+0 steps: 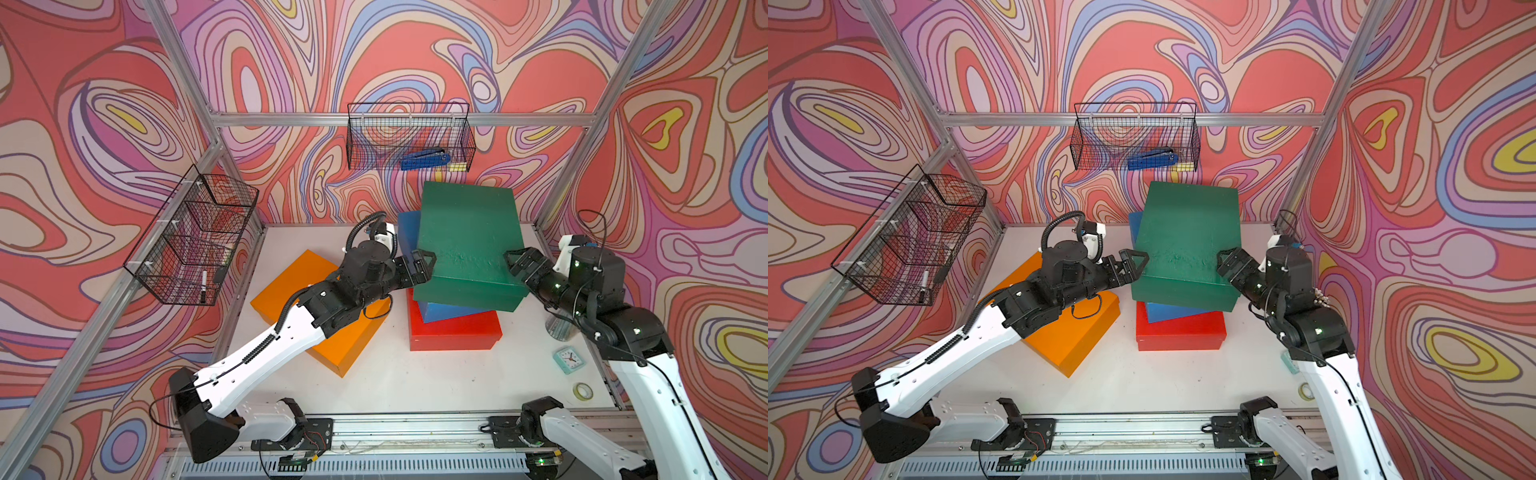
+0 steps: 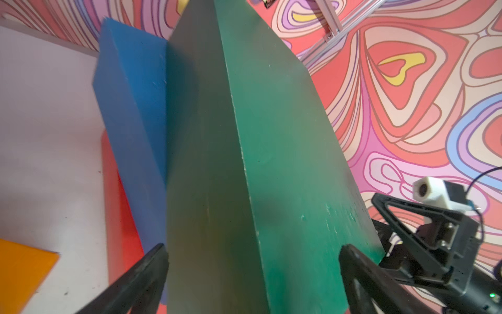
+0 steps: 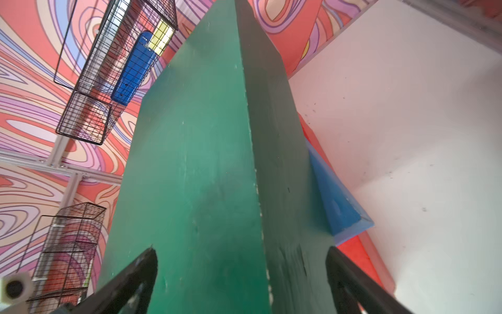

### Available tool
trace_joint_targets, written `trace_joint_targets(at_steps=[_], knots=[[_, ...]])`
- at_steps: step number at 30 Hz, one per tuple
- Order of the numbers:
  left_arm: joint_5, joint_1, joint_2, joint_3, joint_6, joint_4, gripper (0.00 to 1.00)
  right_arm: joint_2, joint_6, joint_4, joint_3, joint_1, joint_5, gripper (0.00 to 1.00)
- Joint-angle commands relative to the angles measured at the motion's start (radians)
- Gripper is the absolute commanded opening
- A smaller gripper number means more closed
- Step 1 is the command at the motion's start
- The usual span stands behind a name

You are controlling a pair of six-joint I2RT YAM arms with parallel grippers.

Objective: Stack the shoeboxes
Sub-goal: Adjust the shoebox.

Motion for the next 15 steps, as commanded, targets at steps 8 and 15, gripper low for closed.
trace_joint_targets(at_steps=[8, 15], knots=[[-0.442, 0.053, -0.277, 0.107, 0.157, -0.369, 1.0, 0.163, -0.131, -0.078, 0.318, 0.028, 0.007, 0.98], [-0.463, 0.119, -0.315, 0.125, 0.157, -0.49, 1.0, 0.533, -0.311, 0.019, 0.645, 0.609, 0.262, 0.98]])
